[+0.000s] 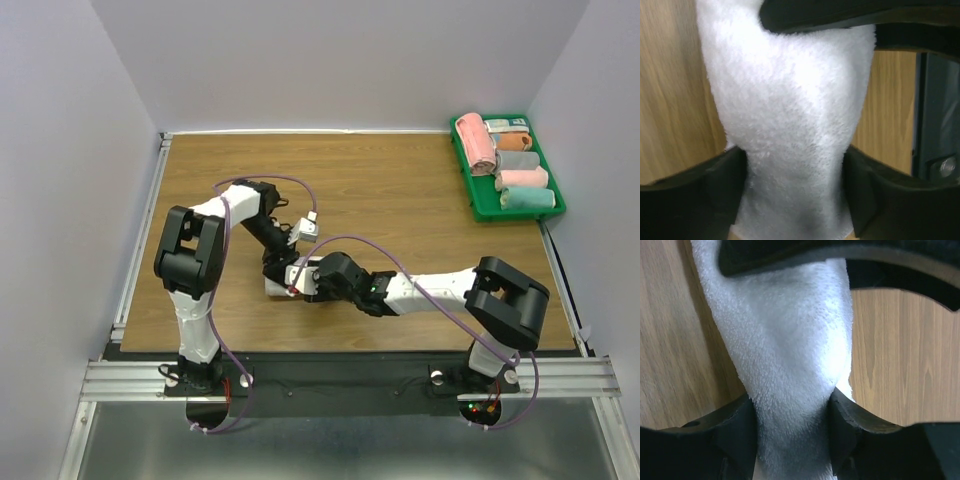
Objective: Roll the towels
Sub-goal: Place the rolled towel into the container
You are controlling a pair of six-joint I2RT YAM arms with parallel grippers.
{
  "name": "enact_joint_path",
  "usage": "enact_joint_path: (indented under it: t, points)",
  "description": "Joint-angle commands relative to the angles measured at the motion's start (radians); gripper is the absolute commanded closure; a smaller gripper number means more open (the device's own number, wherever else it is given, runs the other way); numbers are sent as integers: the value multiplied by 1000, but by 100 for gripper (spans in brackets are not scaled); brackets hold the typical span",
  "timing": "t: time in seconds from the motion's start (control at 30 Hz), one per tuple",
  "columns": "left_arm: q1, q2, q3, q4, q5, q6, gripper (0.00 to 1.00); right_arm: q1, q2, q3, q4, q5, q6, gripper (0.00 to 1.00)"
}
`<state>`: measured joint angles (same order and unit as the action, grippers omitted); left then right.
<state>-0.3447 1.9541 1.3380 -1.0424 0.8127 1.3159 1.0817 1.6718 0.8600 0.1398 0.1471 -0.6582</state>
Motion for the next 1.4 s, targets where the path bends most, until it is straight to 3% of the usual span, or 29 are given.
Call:
enact_joint_path:
  t: [0.0, 0.07, 0.4, 0.73, 0.83, 1.07, 1.37]
  points:
    - [38, 22, -54, -62, -113, 19, 1, 4, 26, -68, -107, -118, 68, 82]
    - [58, -10, -42, -56, -109, 16, 1, 4, 13, -78, -129, -130, 86, 99]
    - [253, -156, 119, 7, -47, -81, 1, -118, -61, -27, -351, -317, 316, 99]
    - [280, -345, 124, 212, -14, -331, 1, -454, -47, 122, -467, -661, 600, 99]
    - [274, -386, 95, 226, 12, -365, 1, -546, -53, 166, -488, -776, 644, 100]
    - [195, -471, -8, 292, -24, -435, 1, -744, -119, 256, -540, -856, 677, 99]
    - [36, -526, -91, 429, -52, -567, 1, -1167, -101, 470, -707, -977, 575, 99]
